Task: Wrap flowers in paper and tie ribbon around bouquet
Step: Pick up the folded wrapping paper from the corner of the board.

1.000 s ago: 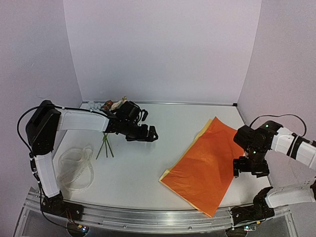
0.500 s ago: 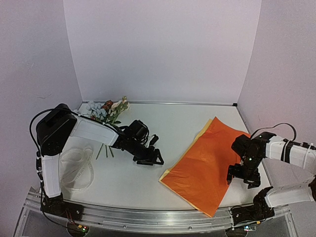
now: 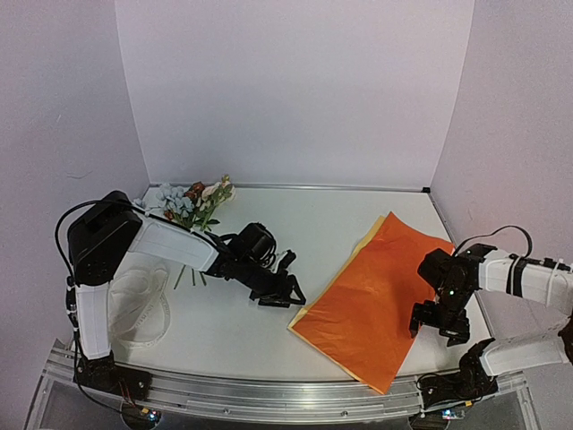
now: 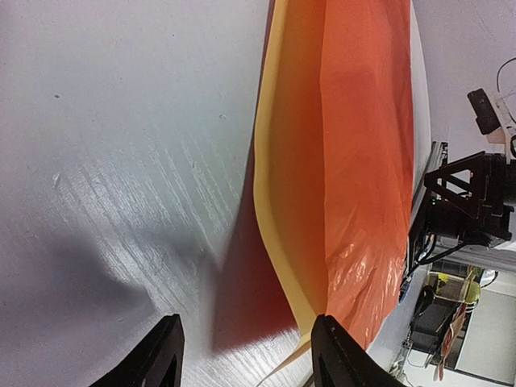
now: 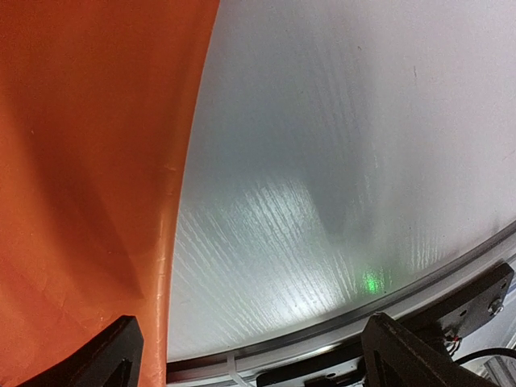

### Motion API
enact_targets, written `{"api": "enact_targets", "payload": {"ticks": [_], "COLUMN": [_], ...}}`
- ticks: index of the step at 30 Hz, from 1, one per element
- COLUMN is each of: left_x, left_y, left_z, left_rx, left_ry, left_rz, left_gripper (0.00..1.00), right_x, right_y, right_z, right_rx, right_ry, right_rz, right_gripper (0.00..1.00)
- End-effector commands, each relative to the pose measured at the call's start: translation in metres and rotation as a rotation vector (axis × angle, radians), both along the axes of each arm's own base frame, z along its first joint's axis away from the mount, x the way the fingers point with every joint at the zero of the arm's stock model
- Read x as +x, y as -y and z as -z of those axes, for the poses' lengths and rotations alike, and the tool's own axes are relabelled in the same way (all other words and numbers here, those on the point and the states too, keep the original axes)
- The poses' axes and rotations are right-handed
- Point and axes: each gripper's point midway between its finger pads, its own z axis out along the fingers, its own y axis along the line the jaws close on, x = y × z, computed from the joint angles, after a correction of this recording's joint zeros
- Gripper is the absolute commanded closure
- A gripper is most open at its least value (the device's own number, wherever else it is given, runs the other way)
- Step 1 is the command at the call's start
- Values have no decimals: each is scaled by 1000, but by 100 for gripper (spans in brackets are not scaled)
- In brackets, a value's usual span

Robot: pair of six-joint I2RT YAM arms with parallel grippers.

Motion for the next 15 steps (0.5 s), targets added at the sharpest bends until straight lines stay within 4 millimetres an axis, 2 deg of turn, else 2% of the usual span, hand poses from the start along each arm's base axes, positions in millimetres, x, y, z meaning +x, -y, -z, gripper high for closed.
{"api": "enact_targets", "payload": {"ticks": [1, 6, 15], "left_x": [-6, -12, -17], "left_y": [18, 25, 29], "left_z": [-9, -10, 2], "left_rx": [-50, -63, -36], "left_ry": [-18, -35, -96], "left_rz": [30, 52, 48], "left_gripper": [47, 52, 65], "right_x": [2, 1, 1], "right_y": [5, 6, 5], "right_z": [0, 1, 3], "right_rx": [-17, -26, -27], "right_ry": [23, 15, 11], "right_rz": [15, 12, 14], "right_gripper": [3, 3, 3]}}
